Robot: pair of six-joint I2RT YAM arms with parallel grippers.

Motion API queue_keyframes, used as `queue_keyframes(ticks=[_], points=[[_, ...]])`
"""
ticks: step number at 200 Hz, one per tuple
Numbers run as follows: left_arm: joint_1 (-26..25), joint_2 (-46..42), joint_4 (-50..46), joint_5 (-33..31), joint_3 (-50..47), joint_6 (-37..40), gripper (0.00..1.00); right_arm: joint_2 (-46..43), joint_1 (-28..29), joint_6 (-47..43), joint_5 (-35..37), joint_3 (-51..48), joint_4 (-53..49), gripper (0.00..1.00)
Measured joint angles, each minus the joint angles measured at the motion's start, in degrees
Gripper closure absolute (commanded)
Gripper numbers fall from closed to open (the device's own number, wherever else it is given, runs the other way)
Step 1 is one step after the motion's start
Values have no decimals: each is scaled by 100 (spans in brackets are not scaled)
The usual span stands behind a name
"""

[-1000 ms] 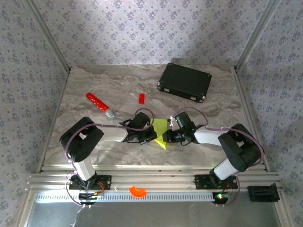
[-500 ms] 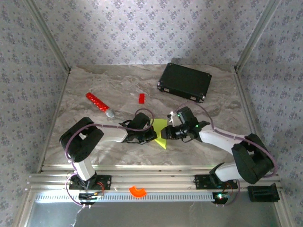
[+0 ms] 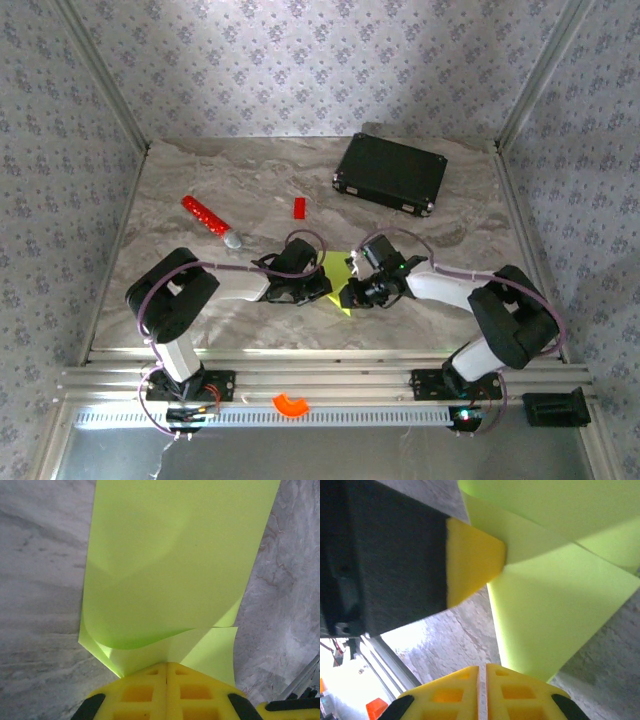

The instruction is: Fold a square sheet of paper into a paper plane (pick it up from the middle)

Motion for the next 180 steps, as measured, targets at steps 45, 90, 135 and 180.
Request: queue_keyframes(ticks=[45, 90, 135, 180], points=[[0, -13, 44, -7, -31, 0, 100, -7, 24, -26, 33, -181, -155, 88], [-4, -20, 46, -44, -31, 0, 100, -404, 46, 44, 111, -271, -345, 88], [-7, -22, 44, -61, -31, 2, 100, -748, 170, 345, 109, -50, -146, 88], [-7, -22, 44, -63, -31, 2, 100, 61, 260, 675, 313, 184, 289, 88]])
